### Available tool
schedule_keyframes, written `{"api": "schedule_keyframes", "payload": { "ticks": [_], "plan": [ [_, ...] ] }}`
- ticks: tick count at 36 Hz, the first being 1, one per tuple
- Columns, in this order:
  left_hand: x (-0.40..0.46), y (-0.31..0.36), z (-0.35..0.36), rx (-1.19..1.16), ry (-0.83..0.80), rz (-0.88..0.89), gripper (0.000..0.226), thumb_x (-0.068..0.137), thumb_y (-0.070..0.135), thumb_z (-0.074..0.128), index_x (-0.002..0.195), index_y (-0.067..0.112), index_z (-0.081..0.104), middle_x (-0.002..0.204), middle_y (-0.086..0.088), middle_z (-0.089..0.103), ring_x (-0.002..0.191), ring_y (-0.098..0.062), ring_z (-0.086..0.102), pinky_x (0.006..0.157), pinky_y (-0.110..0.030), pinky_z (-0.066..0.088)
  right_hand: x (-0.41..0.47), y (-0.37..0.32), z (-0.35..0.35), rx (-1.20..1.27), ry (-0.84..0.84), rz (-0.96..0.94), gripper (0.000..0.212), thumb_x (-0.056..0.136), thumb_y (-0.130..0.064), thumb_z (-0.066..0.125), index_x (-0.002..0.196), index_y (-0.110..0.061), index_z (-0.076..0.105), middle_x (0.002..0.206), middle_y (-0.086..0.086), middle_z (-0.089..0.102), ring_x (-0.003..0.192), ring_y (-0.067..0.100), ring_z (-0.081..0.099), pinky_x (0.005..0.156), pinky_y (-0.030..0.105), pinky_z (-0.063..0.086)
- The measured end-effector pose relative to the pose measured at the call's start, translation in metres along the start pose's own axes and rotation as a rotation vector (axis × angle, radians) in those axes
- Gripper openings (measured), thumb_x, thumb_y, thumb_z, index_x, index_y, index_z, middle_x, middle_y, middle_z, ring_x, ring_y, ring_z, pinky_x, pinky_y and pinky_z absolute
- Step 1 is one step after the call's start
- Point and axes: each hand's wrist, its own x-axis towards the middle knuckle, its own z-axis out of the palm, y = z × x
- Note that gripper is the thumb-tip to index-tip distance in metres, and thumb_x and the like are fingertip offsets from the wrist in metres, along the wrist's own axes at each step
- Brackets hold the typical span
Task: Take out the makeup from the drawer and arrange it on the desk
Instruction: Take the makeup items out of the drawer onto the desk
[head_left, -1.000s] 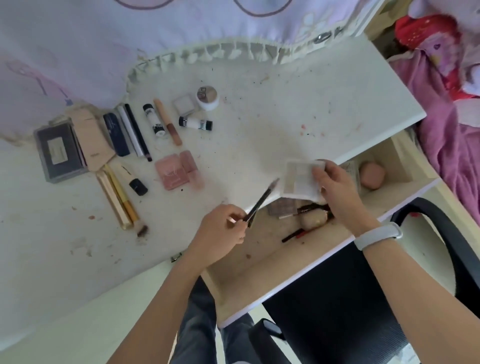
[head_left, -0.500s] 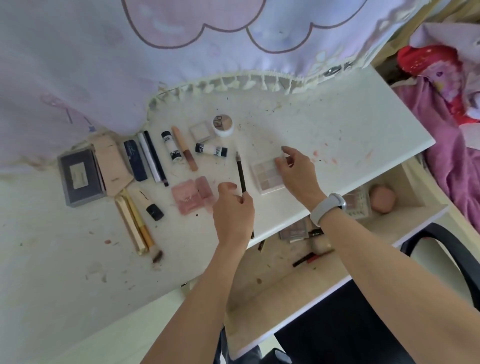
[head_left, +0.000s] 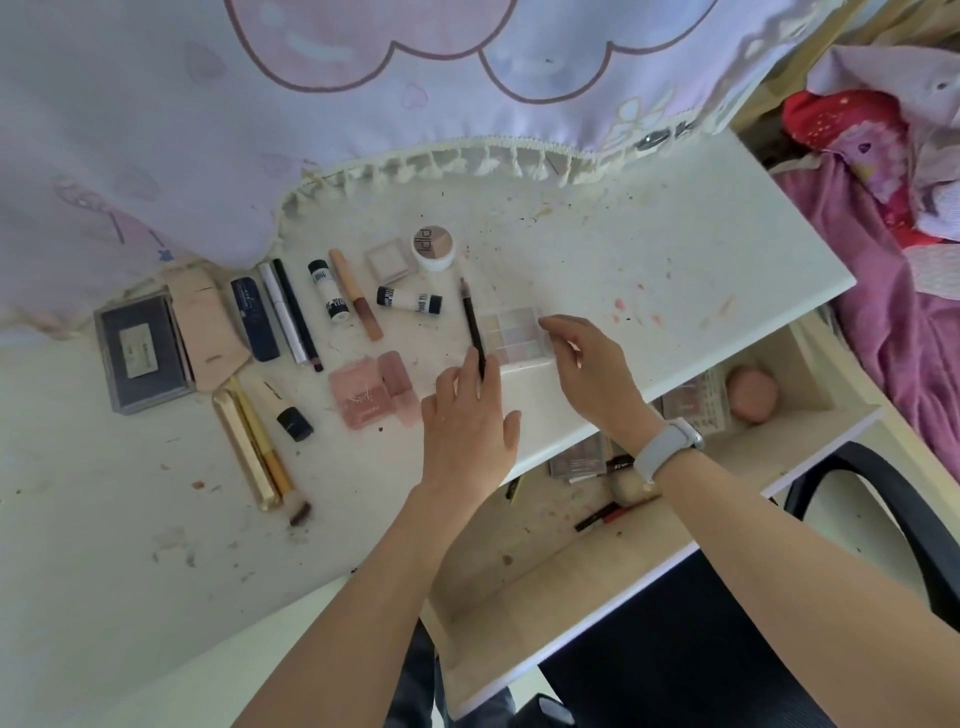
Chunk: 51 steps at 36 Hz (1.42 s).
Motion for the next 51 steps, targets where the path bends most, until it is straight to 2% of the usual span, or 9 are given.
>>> {"api": "schedule_keyframes", "payload": {
  "ticks": [6, 10, 14, 20, 25, 32, 37, 45, 51],
  "plan": [
    [-0.005, 0.019, -0.008, -0.091, 0.107, -0.017, 0.051, 0.096, 0.028, 0.043, 0.143, 0.014, 0.030, 0.153, -0.010, 0.021, 0.135, -0.028, 0.022, 0.102, -0.043, 0.029, -0.013, 0.006, -0.020, 0.090, 0.056, -0.001, 0.035, 0.092, 0.003, 0.041, 0.121, -0.007, 0.057, 0.116, 0.004, 0.060, 0.101, 0.011, 0.058, 0.082, 0.005, 0.040],
    [-0.033, 0.040, 0.008, -0.195, 0.340, 0.278, 0.032, 0.086, 0.009, 0.059, 0.117, 0.004, 0.060, 0.125, -0.016, 0.056, 0.114, -0.033, 0.053, 0.086, -0.040, 0.049, -0.049, 0.038, -0.043, 0.124, 0.217, 0.052, 0.028, 0.091, 0.001, 0.042, 0.108, -0.015, 0.058, 0.101, -0.004, 0.062, 0.084, 0.004, 0.059, 0.071, 0.008, 0.043],
    [-0.061, 0.056, 0.050, -0.196, 0.186, 0.537, 0.031, 0.081, 0.006, 0.060, 0.111, 0.005, 0.063, 0.113, -0.010, 0.062, 0.104, -0.027, 0.059, 0.077, -0.037, 0.051, -0.089, 0.091, -0.054, -0.041, 0.170, 0.242, 0.023, 0.091, -0.002, 0.047, 0.103, -0.016, 0.060, 0.096, -0.001, 0.064, 0.085, 0.011, 0.059, 0.070, 0.008, 0.040],
    [-0.055, 0.059, 0.115, 0.051, -0.217, 0.381, 0.061, 0.093, 0.019, 0.044, 0.147, 0.010, 0.018, 0.157, -0.007, 0.009, 0.144, -0.024, 0.008, 0.107, -0.044, 0.027, -0.107, 0.142, -0.048, -0.424, -0.256, 0.301, 0.038, 0.089, -0.002, 0.044, 0.125, -0.011, 0.055, 0.123, 0.011, 0.057, 0.116, 0.028, 0.048, 0.095, 0.042, 0.042],
    [-0.037, 0.058, 0.154, 0.241, -0.321, 0.351, 0.077, 0.093, 0.020, 0.043, 0.147, 0.008, -0.010, 0.156, -0.010, -0.015, 0.143, -0.028, -0.016, 0.113, -0.052, 0.013, -0.111, 0.150, -0.028, -0.740, -0.406, 0.038, 0.038, 0.086, -0.011, 0.045, 0.122, -0.021, 0.055, 0.129, -0.003, 0.054, 0.123, 0.020, 0.040, 0.085, 0.036, 0.034],
    [-0.057, 0.042, 0.163, 0.309, -0.307, 0.284, 0.065, 0.095, 0.016, 0.033, 0.149, 0.009, -0.003, 0.158, -0.007, 0.001, 0.145, -0.025, 0.000, 0.109, -0.054, 0.016, -0.119, 0.161, -0.016, -0.748, -0.401, 0.033, 0.035, 0.088, -0.014, 0.044, 0.121, -0.021, 0.054, 0.124, -0.003, 0.055, 0.117, 0.019, 0.043, 0.082, 0.034, 0.028],
    [-0.057, 0.047, 0.150, 0.227, -0.081, 0.334, 0.057, 0.081, 0.008, 0.059, 0.136, 0.009, 0.043, 0.142, -0.011, 0.042, 0.133, -0.028, 0.037, 0.098, -0.047, 0.038, -0.115, 0.168, -0.035, -0.791, -0.213, 0.243, 0.030, 0.088, -0.012, 0.045, 0.116, -0.011, 0.057, 0.114, 0.008, 0.060, 0.109, 0.028, 0.050, 0.086, 0.036, 0.036],
    [-0.023, 0.058, 0.154, 0.360, -0.177, 0.154, 0.076, 0.089, 0.023, 0.055, 0.147, 0.011, 0.008, 0.156, -0.017, 0.000, 0.142, -0.037, 0.002, 0.111, -0.053, 0.013, -0.085, 0.176, -0.048, -0.686, -0.358, 0.542, 0.020, 0.087, -0.008, 0.047, 0.105, -0.006, 0.039, 0.097, 0.014, 0.060, 0.090, 0.032, 0.057, 0.073, 0.035, 0.032],
    [-0.034, 0.052, 0.159, 0.334, -0.164, 0.183, 0.061, 0.089, 0.017, 0.053, 0.143, 0.018, 0.024, 0.153, -0.012, 0.013, 0.134, -0.035, 0.025, 0.106, -0.050, 0.025, -0.076, 0.180, -0.047, -0.564, -0.402, 0.630, 0.022, 0.085, -0.010, 0.048, 0.097, -0.012, 0.030, 0.082, 0.006, 0.051, 0.076, 0.028, 0.049, 0.078, 0.037, 0.031]
  ]
}}
